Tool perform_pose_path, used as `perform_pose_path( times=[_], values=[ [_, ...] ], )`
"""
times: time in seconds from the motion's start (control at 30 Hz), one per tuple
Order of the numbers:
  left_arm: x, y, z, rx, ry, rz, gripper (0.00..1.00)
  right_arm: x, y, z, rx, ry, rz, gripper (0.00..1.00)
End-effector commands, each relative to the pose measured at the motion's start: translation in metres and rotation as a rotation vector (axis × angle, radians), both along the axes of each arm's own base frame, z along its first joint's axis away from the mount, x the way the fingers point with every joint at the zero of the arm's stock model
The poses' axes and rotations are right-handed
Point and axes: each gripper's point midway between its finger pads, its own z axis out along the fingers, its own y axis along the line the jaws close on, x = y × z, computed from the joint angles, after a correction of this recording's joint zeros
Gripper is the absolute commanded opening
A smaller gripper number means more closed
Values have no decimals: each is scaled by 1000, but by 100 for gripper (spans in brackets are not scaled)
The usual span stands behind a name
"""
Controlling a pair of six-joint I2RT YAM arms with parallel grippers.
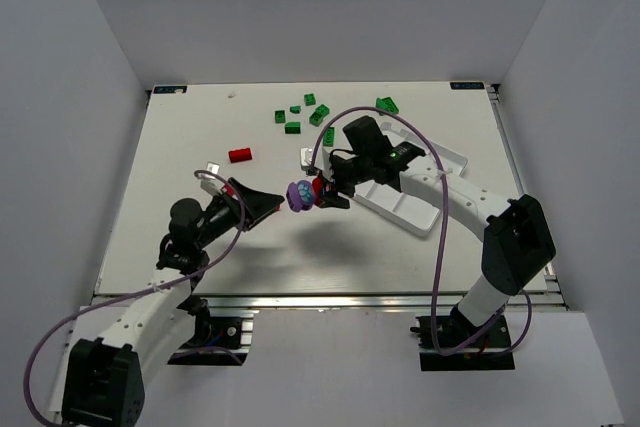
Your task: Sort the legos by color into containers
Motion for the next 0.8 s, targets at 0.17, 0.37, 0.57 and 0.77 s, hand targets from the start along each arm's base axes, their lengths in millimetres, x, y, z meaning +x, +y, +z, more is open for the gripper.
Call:
perform_pose_path(
  times=[0.17, 0.37, 0.57, 0.77],
  values=[
    [10, -29, 22, 7, -86, -47, 98, 2, 14, 33, 94, -23, 4, 8],
    [16, -34, 20, 19, -77, -50, 98, -8, 17, 32, 96, -12, 23, 8],
    [21, -41, 10, 39, -42, -66, 98, -16, 23, 31, 94, -27, 37, 8],
    [24, -46, 2, 66, -12, -73, 86, -11, 29, 32, 89, -70, 11, 8]
  ],
)
